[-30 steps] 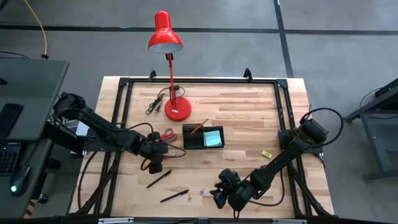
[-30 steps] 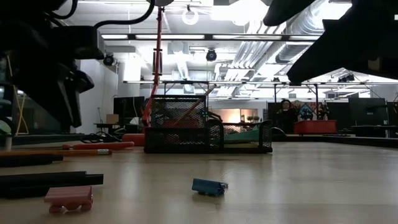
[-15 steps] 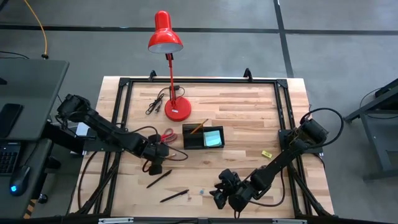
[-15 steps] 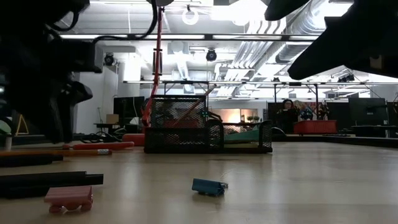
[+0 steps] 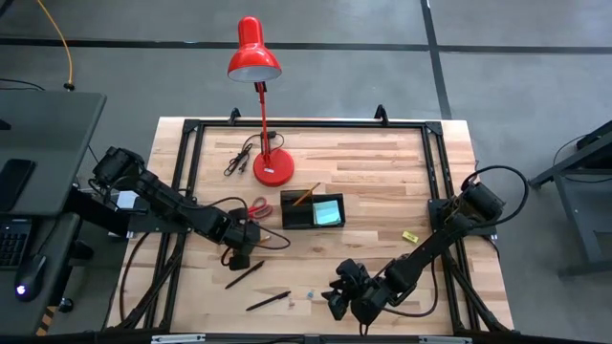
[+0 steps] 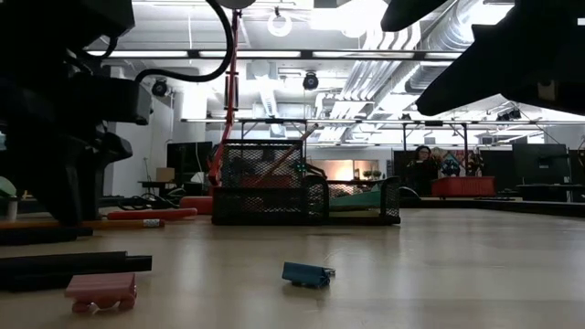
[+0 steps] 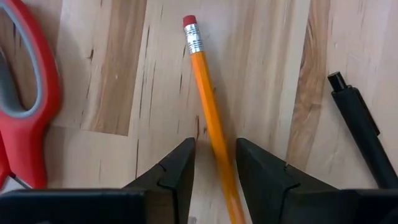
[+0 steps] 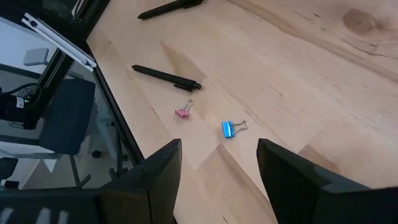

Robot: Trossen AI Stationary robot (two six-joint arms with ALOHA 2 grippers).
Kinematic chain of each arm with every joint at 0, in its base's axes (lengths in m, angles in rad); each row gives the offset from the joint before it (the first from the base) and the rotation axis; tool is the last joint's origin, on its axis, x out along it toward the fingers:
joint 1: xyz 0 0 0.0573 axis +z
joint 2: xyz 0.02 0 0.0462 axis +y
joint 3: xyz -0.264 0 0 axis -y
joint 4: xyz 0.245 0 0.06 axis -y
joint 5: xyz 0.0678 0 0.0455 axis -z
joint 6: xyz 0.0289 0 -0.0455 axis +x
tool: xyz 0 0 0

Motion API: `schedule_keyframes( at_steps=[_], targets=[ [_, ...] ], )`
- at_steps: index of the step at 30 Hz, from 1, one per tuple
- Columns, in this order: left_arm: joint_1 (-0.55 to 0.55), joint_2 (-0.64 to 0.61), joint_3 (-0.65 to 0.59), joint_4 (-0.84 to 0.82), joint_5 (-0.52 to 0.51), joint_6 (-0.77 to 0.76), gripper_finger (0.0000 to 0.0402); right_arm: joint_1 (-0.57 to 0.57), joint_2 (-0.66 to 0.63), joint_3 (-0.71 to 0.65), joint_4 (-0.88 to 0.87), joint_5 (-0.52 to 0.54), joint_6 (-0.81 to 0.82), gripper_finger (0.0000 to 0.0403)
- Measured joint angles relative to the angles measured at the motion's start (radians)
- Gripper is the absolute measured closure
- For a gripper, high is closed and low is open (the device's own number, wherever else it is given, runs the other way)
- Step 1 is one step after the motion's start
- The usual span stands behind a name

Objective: Pick and place office supplies into organizer
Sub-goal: Put the orange pencil into the black desk organizer

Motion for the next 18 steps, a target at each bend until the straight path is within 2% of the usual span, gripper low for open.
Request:
schedule_keyframes(
  at_steps=[3, 7, 14, 18],
  targets=[
    [0.0, 0.018, -0.003, 0.006, 0.0, 0.0, 0.0324, 0.0, 0.0, 0.0, 0.0, 0.0, -0.001, 0.0206],
    [0.0, 0.051, 0.002, 0.005, 0.016, 0.003, 0.0385, -0.003, 0.0, 0.0, 0.0, 0.001, -0.003, 0.0206],
    [0.001, 0.047, 0.006, 0.017, 0.023, 0.029, 0.0397, -0.006, 0.0, 0.0, -0.001, 0.001, -0.003, 0.0206],
    [0.0, 0.037, 0.04, -0.041, 0.032, 0.033, 0.04, -0.015, 0.0, 0.0, -0.007, 0.028, -0.003, 0.0206]
  ],
)
